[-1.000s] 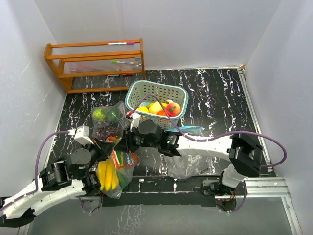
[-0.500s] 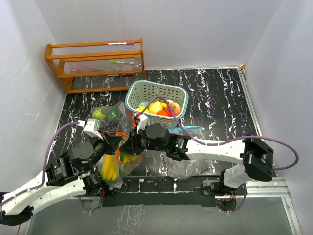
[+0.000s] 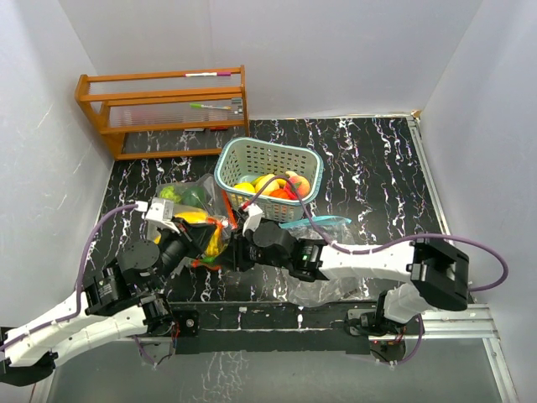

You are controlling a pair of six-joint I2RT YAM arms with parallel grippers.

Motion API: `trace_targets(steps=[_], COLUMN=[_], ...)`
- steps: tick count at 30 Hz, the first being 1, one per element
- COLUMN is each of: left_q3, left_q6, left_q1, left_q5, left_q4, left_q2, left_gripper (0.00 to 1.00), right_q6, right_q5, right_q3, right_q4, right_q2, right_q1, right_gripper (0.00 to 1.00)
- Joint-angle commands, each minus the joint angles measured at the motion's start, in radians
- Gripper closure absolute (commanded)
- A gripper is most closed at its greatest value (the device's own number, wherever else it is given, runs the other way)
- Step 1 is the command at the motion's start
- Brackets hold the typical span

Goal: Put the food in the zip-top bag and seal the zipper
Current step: Place the fake vegetable in the zipper food storage bag.

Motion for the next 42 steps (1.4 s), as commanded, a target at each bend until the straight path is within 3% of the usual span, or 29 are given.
trace_targets(steps=[1,8,17,22,32,42], left_q3=[0.016,0.017,-0.007,-0.012,-0.012,-0.005], left_q6=[-0.036,-0.051,-0.080,-0.083,-0.082,-0.090], left_q1=[-0.001,-0.001,-0.001,-0.001,-0.001,-0.001], left_q5=[0.031,0.034,0.030,0.040,0.059,0.062], left_q4=[0.196,0.166,0.154,0.170,0.192,0.175], left_q2=[0.003,0.003,-0.016,0.007,0.045,0.041], left_gripper=[1.00,1.00,1.00,1.00,1.00,1.00], right_q6=[-0.025,-0.035,-0.114,-0.175,-0.097,-0.149], right_q5=[-0.022,0.061,0.262,0.265,0.149,0.401], right_q3=[0.054,0.082,0.030,0.030,0.019,0.066], right_q4=[-0.005,0.087,0.114,0.142,0.189,0.263], right_q2=[0.080,0.101,-0.100,-0.158,-0.042,0.072], right_q1=[0.018,0.018,0.018,0.019,0.021,0.029], right_gripper=[0.89,0.89,0.88,0.88,0.89,0.87])
